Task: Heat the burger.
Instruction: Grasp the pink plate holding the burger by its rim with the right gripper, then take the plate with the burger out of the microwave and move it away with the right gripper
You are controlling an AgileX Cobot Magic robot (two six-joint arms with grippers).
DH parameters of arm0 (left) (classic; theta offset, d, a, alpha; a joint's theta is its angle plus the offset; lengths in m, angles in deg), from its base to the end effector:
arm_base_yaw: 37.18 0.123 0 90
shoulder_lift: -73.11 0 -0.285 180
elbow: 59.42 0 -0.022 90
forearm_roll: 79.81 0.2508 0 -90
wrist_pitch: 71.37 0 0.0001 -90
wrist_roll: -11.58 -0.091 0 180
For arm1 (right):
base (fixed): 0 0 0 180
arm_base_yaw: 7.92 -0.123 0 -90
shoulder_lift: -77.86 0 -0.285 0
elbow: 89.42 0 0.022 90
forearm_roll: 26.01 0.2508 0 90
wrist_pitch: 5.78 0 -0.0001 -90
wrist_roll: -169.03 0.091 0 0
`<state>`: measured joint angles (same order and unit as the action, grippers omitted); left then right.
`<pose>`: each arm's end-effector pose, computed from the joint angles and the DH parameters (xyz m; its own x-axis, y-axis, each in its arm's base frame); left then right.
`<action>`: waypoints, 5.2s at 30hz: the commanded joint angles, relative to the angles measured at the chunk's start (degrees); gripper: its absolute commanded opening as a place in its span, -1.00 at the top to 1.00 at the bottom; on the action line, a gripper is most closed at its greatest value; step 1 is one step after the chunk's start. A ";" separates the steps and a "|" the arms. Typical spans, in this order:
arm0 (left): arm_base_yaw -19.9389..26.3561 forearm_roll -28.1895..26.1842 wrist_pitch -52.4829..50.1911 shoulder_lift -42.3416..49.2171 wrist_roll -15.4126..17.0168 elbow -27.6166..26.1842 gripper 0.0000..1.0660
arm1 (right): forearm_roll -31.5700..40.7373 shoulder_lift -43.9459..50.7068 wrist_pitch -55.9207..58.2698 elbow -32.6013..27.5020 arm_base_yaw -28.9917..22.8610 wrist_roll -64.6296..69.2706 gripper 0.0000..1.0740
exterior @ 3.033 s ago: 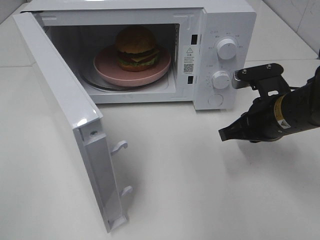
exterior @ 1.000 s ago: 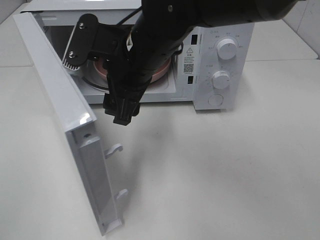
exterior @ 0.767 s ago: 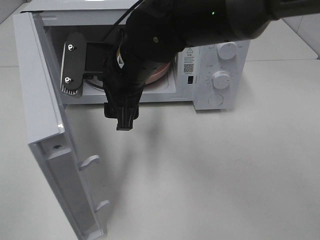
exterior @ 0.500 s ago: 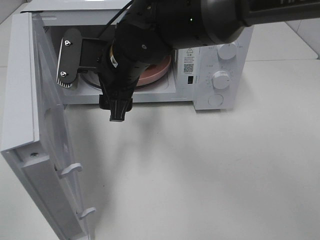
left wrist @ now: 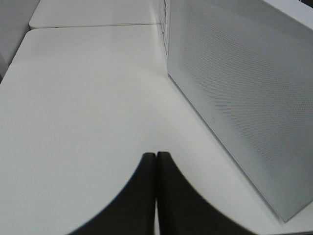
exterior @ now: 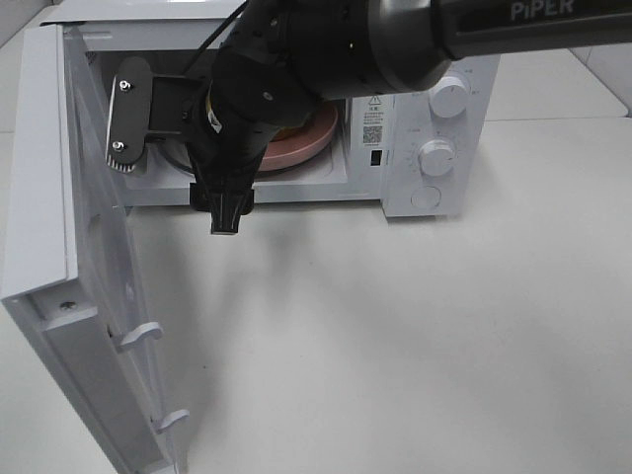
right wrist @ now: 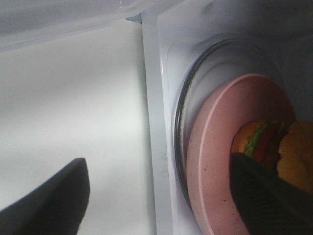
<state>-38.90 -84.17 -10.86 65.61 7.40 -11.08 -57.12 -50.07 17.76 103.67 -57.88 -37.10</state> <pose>-0.0062 -0.0058 0.2789 -0.4391 0.0486 -0.8971 0.1049 0.9945 0.0025 0.3197 0.3512 0.1991 0.2760 -0.9187 -0.2824 -0.7503 -0.0223 -0.6608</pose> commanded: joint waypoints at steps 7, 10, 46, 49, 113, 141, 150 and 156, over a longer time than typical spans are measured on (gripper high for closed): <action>0.06 0.11 -0.92 1.15 0.40 0.23 1.00 | -5.96 -5.50 0.00 4.41 0.74 7.62 -0.42; 0.06 0.11 -0.92 1.15 0.40 0.23 1.00 | -5.96 -6.02 0.06 4.93 0.80 8.48 -0.42; 0.06 0.11 -0.92 1.15 0.29 0.23 1.00 | -10.26 -15.30 -6.25 6.19 8.77 11.29 -0.29; 0.06 0.11 -0.92 1.15 0.29 0.23 1.00 | -10.26 -15.47 -6.19 6.19 8.82 11.29 -0.26; 0.06 0.11 -0.92 1.15 0.29 0.23 1.00 | -6.99 8.54 -11.80 -18.85 8.65 -11.12 1.00; 0.06 0.17 -0.92 1.15 0.34 0.23 1.00 | -7.28 28.82 -15.76 -45.32 8.65 -15.47 1.00; 0.06 0.17 -0.92 1.15 0.34 0.23 1.00 | -7.28 36.50 -11.80 -52.37 8.65 -15.13 1.00; 0.06 0.17 -0.92 1.15 0.34 0.23 1.00 | -7.28 41.65 -10.03 -57.07 8.65 -15.07 1.00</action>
<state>-38.90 -84.17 -10.86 65.61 7.40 -11.08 -63.54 -9.80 9.23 46.37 -49.46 -52.28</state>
